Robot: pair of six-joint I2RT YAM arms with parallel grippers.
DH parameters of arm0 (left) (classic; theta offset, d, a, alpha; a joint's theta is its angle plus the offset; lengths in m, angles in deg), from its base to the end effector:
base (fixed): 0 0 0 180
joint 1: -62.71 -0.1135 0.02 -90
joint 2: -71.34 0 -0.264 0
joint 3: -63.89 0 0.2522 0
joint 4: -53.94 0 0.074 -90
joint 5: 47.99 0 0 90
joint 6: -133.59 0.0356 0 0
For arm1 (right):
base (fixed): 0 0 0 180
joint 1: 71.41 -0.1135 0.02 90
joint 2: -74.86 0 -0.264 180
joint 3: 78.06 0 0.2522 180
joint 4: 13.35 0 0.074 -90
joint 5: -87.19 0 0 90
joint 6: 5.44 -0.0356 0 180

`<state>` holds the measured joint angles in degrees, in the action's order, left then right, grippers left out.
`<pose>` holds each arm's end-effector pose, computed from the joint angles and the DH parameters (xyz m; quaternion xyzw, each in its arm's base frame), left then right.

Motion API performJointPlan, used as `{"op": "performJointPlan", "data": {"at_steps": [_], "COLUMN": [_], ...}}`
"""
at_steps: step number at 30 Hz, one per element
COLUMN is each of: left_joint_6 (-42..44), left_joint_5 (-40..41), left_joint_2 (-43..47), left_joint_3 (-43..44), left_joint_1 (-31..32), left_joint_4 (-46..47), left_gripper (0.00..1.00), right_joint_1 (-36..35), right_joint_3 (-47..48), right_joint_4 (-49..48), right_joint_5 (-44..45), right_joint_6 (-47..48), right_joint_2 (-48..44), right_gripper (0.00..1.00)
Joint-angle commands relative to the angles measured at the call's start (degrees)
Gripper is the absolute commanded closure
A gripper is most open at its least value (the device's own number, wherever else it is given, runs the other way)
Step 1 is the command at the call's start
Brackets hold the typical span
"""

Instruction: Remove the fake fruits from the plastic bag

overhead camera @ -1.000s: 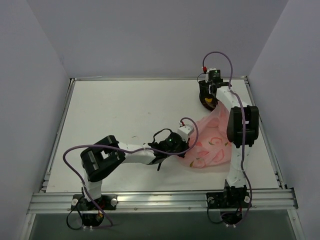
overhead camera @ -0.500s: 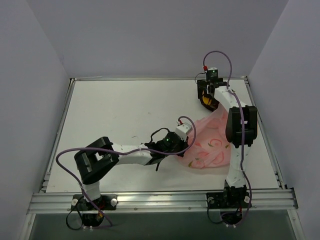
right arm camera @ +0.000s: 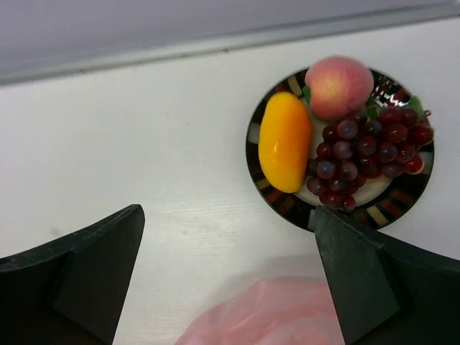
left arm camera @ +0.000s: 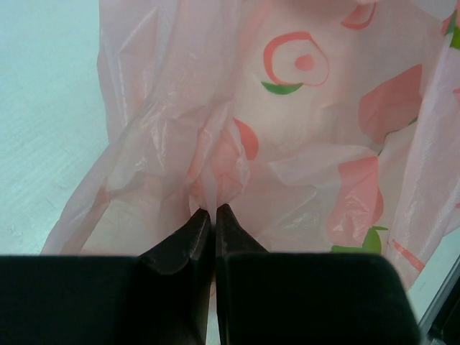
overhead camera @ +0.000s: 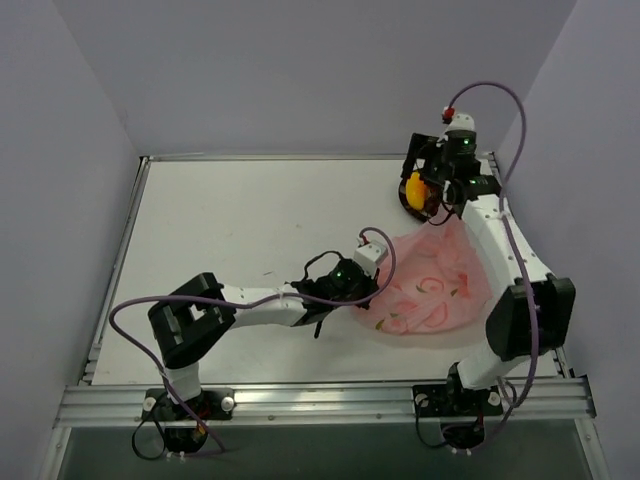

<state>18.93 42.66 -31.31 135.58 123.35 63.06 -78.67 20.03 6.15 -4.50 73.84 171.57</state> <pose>0.1944 -0.3448 0.2006 0.2528 0.7887 -0.3762 0.4153 0.4037 0.0525 0.3477 0.0158 0.8094 0.1035 0.5778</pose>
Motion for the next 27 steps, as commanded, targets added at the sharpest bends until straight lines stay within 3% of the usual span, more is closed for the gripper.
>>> {"op": "performJointPlan", "data": {"at_steps": [1, 7, 11, 14, 15, 18, 19, 23, 27], "left_joint_6": [2.42, 6.56, 7.18, 6.47, 6.56, 7.08, 7.26, 7.53, 7.79], "left_joint_5": [1.20, 1.55, 3.83, 6.64, 7.52, 11.12, 11.83, 15.26, 19.03], "left_joint_2": [1.14, -4.91, -5.63, -4.23, -3.61, -0.89, 0.94, 7.36, 16.59], "left_joint_3": [7.80, 18.78, 20.99, 22.74, 23.36, 24.60, 24.68, 22.15, 18.72], "left_joint_1": [0.35, 3.95, 5.98, 6.33, 6.50, 6.51, 6.51, 6.51, 6.51], "left_joint_4": [-2.30, -8.19, -10.04, -13.02, -14.94, -16.71, -17.07, -17.60, -18.56], "left_gripper": [0.98, 0.98, 0.97, 0.63, 0.39, 0.10, 0.06, 0.06, 0.06], "right_joint_1": [-0.29, -0.20, -0.03, -0.03, -0.11, -0.03, -0.11, -0.03, -0.03], "right_joint_3": [-5.92, -17.09, -21.31, -23.16, -24.29, -25.62, -26.15, -26.50, -27.03], "right_joint_4": [-5.21, -6.79, -5.91, -3.81, -3.80, -3.80, -3.80, -3.36, -3.37], "right_joint_5": [1.51, 8.63, 9.43, 8.99, 8.90, 9.07, 9.42, 10.66, 11.27], "right_joint_6": [-6.94, -12.56, -14.85, -15.91, -16.26, -17.75, -18.02, -18.98, -19.25], "right_joint_2": [-13.63, -32.44, -40.88, -44.93, -46.68, -50.28, -51.26, -58.27, -64.53], "right_gripper": [0.00, 0.00, 0.00, 0.00, 0.00, 0.00, 0.00, 0.00, 0.07]}}
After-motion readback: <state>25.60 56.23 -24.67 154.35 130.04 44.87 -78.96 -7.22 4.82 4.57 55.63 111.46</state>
